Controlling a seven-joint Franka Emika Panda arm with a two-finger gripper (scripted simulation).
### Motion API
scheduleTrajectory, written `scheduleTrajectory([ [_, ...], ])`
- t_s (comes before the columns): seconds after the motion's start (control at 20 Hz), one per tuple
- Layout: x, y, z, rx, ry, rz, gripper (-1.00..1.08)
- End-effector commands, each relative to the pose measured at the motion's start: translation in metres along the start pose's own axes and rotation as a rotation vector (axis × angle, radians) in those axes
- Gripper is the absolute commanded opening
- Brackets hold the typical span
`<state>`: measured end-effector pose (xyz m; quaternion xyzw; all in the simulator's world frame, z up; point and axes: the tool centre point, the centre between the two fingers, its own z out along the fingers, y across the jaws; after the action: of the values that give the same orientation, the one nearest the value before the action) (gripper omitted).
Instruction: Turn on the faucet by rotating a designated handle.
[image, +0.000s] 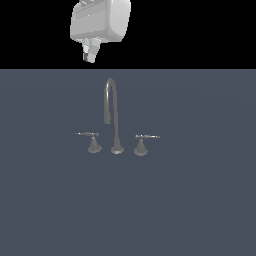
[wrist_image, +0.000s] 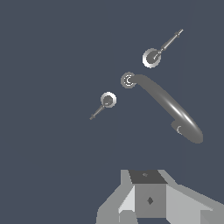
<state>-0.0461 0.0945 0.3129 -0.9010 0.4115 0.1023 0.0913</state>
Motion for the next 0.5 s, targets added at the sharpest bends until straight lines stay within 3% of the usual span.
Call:
scheduleTrajectory([
  [0.0, 0.007, -0.014, 0.021, -0.002, 0.002, 0.077, -1.00],
  [0.45, 0.031, -0.053, 0.100, -0.015, 0.048, 0.345, -1.00],
])
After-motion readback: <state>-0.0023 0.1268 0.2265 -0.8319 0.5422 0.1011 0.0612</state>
